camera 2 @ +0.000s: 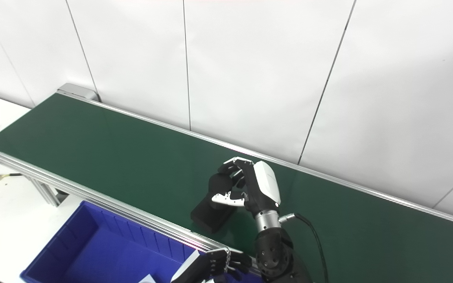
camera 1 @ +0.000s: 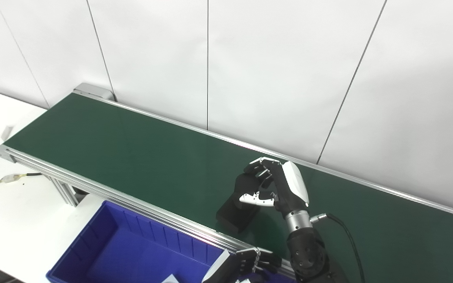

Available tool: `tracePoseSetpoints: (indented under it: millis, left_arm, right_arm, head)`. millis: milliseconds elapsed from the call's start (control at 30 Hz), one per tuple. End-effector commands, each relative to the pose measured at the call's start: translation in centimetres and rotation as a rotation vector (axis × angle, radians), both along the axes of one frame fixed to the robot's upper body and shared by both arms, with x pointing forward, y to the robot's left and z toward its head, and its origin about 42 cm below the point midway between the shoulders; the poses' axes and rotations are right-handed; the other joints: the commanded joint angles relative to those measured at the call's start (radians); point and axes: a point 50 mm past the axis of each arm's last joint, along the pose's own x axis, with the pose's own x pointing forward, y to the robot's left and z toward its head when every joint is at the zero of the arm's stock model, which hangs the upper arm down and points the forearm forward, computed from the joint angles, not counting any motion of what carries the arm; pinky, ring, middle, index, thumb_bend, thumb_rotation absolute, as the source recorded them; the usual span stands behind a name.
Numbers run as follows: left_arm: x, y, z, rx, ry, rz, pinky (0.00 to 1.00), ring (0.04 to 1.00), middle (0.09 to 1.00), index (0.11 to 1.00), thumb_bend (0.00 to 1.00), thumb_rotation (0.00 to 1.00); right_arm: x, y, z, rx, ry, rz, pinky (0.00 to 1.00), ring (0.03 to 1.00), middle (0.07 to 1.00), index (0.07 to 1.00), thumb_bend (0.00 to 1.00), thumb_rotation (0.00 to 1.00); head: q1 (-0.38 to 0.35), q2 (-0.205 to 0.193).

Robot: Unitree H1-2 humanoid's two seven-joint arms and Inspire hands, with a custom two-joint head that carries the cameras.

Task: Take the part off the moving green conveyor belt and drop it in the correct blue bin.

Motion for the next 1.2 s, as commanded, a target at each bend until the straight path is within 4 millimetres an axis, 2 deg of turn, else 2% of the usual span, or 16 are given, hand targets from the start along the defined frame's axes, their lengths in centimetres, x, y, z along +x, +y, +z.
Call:
tracePoseSetpoints:
  millis: [0, 233, 600, 933, 1167]
  left_arm:
    - [0.2, -0.1, 1.2, -0.027, -0.071, 0.002, 0.6, 0.674, 0.717, 0.698, 0.77, 0.82]
    - [0.1, 0.1, 1.3, -0.027, -0.074, 0.003, 0.6, 0.675, 0.722, 0.707, 0.75, 0.82]
    - [0.2, 0.4, 1.2, -0.032, -0.069, 0.0, 0.6, 0.681, 0.722, 0.703, 0.74, 0.83]
    - [0.6, 1.1, 0.8, -0.034, -0.057, -0.004, 0.61, 0.69, 0.726, 0.708, 0.74, 0.84]
    - [0.6, 1.7, 0.7, -0.032, -0.054, -0.004, 0.61, 0.691, 0.733, 0.715, 0.73, 0.84]
  right_arm:
    - [0.2, 1.3, 2.7, 0.071, -0.091, 0.026, 0.38, 0.448, 0.534, 0.518, 0.5, 0.0]
    - [0.1, 1.4, 3.1, 0.083, -0.101, 0.029, 0.4, 0.44, 0.524, 0.524, 0.5, 0.0]
    - [-0.2, 1.2, 3.8, 0.146, -0.107, 0.026, 0.39, 0.446, 0.529, 0.517, 0.5, 0.0]
    - [-1.0, -1.1, 7.3, 0.279, -0.164, -0.027, 0.36, 0.471, 0.532, 0.515, 0.5, 0.0]
    - [-1.9, -4.0, 10.2, 0.333, -0.21, -0.089, 0.34, 0.462, 0.535, 0.518, 0.5, 0.0]
  head:
    - [-0.002, 0.004]
    - [-0.005, 0.007]
    - [-0.027, -0.001]
    - [-0.069, -0.012]
    - [-0.108, -0.016]
